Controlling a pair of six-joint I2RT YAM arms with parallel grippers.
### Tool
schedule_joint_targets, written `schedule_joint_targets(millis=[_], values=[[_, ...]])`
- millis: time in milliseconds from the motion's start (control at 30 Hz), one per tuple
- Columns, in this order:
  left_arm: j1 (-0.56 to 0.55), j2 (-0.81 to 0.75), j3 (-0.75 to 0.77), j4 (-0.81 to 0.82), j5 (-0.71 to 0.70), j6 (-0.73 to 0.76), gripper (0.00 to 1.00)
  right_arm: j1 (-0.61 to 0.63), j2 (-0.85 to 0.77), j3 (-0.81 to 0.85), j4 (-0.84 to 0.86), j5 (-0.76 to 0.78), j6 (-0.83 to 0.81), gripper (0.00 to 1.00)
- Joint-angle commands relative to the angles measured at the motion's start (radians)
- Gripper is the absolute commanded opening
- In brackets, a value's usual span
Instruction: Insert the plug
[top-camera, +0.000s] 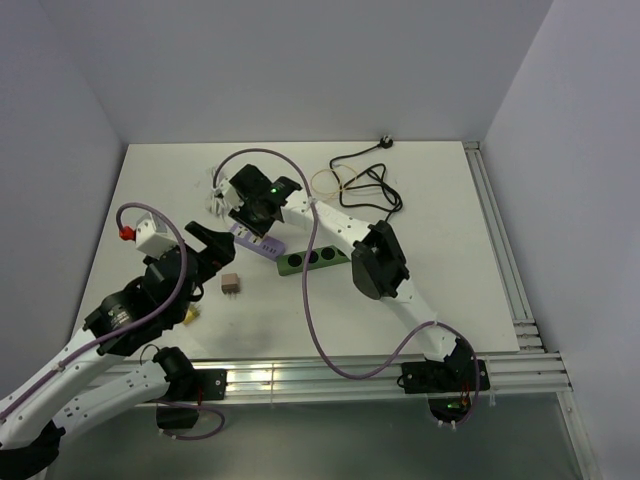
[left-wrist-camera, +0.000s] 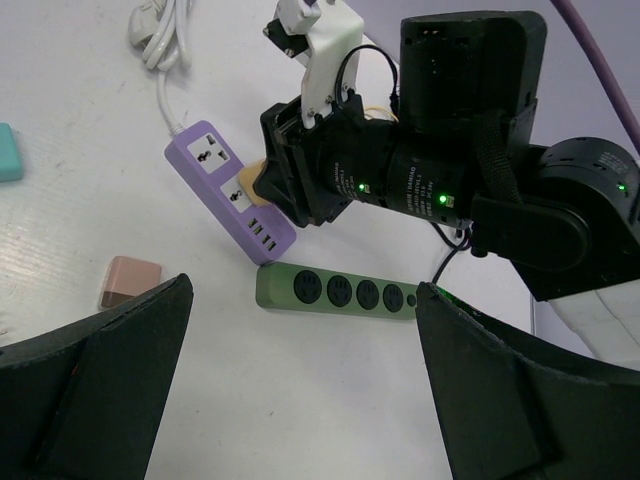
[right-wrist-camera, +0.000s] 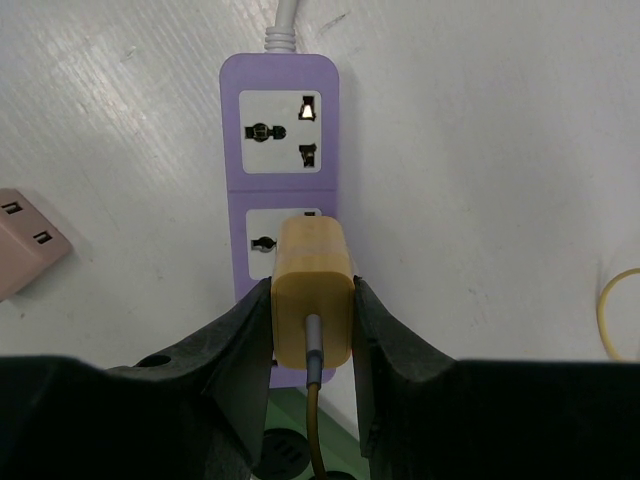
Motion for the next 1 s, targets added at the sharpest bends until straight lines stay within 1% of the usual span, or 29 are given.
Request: schedule_joint_targets(millis=[0,200,267,333,433,533,667,700,733,833,967], values=[[0.004,-0.017,-0.007,0.008,-0.018,0.019,0.99,0.001,0.042,0.009,0.02,0.02,-0.028,0.0],[0.004,-0.02,-0.009,0.007,-0.021,0.021,0.99,0.004,0.045,-0.017,0.016,0.009,-0.094,0.0],[0.003,-0.021,-0.009,0.007,-0.018,0.025,0.99,0.015,0.048,-0.046,-0.007,0.028,-0.141,0.0],[0.004,-0.027,-0.011,0.005,-0.018,0.027,0.99,0.021,0.069,-0.033,-0.07,0.07,-0.16,0.0],[0.004,-0.037,-0.017,0.01,-0.017,0.031,0.99,0.02,0.044,-0.088,-0.111,0.04,-0.174,0.0],[0.004,-0.043,-0.021,0.013,-0.014,0.031,0.98,0.015,0.048,-0.06,-0.191,-0.009,-0.163,0.0],[0.004,-0.041,-0.026,0.024,-0.008,0.036,0.98,0.02,0.062,-0.05,-0.179,0.009,-0.145,0.0],[0.003,-0.038,-0.024,0.028,-0.002,0.039,0.98,0.018,0.097,-0.027,-0.185,0.015,-0.138,0.0],[0.004,-0.035,-0.021,0.024,-0.002,0.041,0.98,0.018,0.117,0.039,-0.21,0.015,-0.129,0.0],[0.004,-0.032,-0.015,0.01,-0.006,0.036,0.98,0.02,0.166,0.098,-0.234,0.005,-0.099,0.0],[0.004,-0.046,-0.027,0.018,-0.008,0.036,0.98,0.021,0.166,0.053,-0.27,-0.003,-0.065,0.0]])
